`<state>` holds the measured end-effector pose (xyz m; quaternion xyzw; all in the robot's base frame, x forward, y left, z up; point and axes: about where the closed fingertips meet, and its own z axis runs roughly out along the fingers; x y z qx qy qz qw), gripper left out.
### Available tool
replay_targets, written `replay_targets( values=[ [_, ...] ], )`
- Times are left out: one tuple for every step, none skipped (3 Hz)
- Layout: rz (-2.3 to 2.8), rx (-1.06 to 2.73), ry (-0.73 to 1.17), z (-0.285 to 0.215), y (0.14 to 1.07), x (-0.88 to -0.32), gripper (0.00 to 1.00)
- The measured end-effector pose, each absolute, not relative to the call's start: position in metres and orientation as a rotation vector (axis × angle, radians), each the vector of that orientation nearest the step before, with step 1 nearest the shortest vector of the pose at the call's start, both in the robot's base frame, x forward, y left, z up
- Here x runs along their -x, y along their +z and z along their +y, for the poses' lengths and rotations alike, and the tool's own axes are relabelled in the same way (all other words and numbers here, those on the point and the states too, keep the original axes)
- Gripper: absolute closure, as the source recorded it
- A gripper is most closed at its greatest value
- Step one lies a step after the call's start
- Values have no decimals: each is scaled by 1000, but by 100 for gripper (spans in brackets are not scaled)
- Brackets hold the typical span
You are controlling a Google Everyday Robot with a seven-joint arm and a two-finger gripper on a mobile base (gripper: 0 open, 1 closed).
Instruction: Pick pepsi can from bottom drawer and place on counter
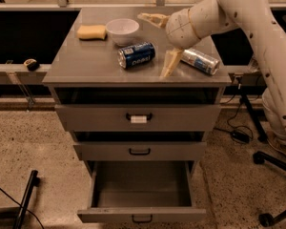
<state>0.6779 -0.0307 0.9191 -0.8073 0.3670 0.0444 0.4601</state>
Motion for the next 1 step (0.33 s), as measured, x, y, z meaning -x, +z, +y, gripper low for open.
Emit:
replay_targets(
  values=[
    [903,1987,109,-31,919,-678,0]
  ],
)
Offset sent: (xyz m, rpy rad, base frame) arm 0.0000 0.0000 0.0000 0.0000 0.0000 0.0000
